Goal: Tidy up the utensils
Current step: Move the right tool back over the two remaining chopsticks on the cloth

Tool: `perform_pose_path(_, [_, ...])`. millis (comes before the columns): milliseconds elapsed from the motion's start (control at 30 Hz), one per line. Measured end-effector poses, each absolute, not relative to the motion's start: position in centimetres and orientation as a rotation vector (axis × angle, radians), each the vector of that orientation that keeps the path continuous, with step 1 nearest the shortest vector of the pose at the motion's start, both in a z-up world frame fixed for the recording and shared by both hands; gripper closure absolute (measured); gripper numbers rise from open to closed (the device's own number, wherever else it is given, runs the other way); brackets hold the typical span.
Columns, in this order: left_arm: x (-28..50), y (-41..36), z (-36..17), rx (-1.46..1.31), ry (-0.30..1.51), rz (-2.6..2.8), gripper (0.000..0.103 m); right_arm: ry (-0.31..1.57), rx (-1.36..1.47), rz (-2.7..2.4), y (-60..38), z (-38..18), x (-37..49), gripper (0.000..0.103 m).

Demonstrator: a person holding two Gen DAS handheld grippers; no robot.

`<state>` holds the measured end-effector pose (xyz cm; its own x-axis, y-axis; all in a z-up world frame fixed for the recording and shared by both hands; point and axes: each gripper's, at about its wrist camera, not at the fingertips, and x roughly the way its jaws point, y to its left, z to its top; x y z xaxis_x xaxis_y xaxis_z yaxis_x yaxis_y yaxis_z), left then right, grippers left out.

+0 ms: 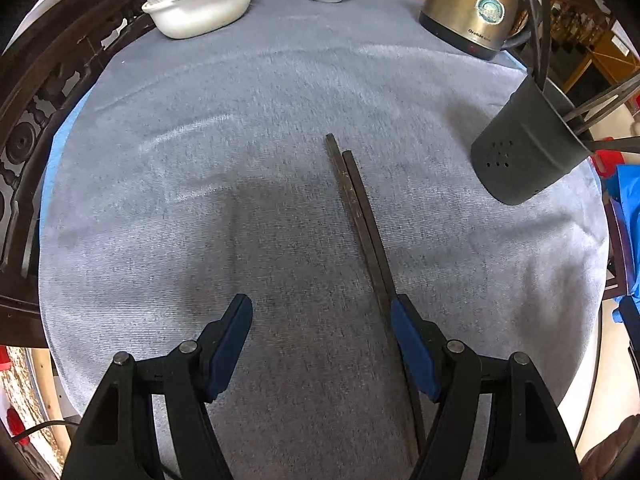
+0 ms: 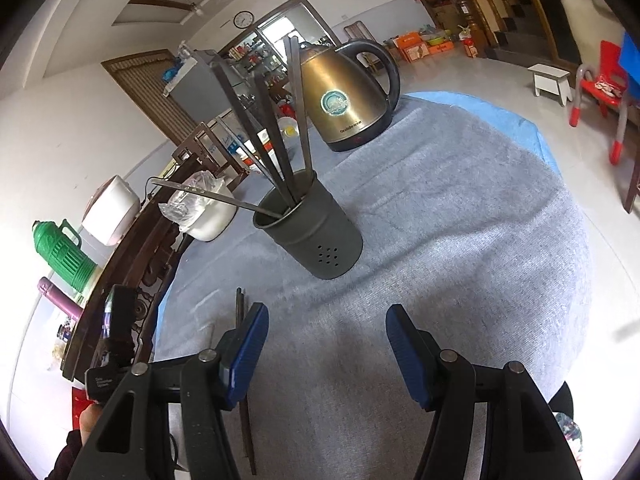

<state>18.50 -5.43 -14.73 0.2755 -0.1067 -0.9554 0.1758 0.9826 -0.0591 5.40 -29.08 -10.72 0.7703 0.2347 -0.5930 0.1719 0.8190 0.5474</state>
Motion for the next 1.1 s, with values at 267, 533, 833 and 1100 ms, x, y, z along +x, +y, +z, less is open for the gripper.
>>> perform_pose_path(267, [18.7,-4.5,-15.8,0.037,1.300,-0.194,0.031,0.710,0.612,0.041,-28.5,-10.6,5.4,0.038])
perform_pose_path(533, [18.7,-4.3,-15.6,0.035,1.297,-0.200,0.030,0.718,0.607,0.047,-28.2,-10.6,5.5,0.037])
perform_pose_path(833, [18.7,-4.5,-16.0,0.048,1.296,-0.211,0.027,0.722,0.608,0.046,-28.2,-10.7,5.6,0.037])
perform_pose_path(1100, [18.6,-4.3,-16.3,0.033,1.321,-0.209,0.022,0.724,0.616,0.049,-28.2,-11.0,5.6,0.037])
